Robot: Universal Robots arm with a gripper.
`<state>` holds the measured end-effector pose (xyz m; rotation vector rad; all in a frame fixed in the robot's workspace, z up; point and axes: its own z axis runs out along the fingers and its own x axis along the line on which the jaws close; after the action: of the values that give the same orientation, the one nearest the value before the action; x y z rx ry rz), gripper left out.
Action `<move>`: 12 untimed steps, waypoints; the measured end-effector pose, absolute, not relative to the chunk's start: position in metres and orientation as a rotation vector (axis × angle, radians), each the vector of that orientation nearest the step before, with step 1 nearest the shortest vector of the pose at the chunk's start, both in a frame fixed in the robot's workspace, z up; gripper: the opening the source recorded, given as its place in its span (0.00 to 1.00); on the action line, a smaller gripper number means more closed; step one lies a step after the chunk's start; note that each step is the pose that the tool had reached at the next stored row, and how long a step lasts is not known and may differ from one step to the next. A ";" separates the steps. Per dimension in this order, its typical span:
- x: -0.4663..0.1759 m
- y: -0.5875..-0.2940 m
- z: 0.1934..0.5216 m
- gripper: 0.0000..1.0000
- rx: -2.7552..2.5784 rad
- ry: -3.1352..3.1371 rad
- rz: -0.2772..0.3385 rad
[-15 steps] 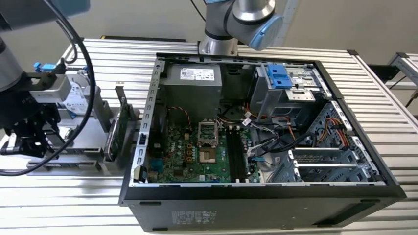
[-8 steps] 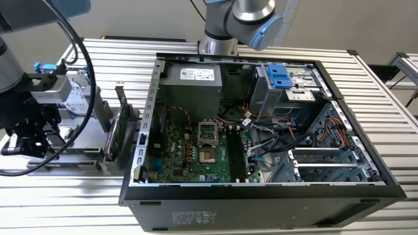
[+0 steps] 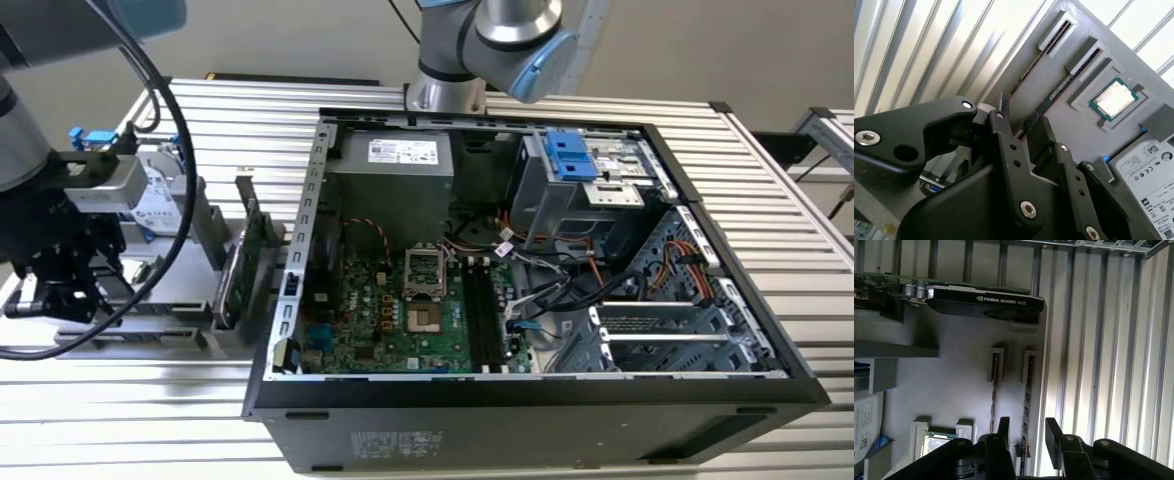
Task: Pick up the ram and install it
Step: 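Pick up the ram and move it above insertion slot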
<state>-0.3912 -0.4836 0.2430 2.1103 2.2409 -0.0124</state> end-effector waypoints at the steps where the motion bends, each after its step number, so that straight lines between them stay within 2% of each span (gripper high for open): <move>1: -0.391 -0.484 0.243 1.00 2.110 2.241 -0.012; 12: -0.391 -0.484 0.241 1.00 2.109 2.240 -0.015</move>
<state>-0.3912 -0.4835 0.2412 2.1092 2.2398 -0.0145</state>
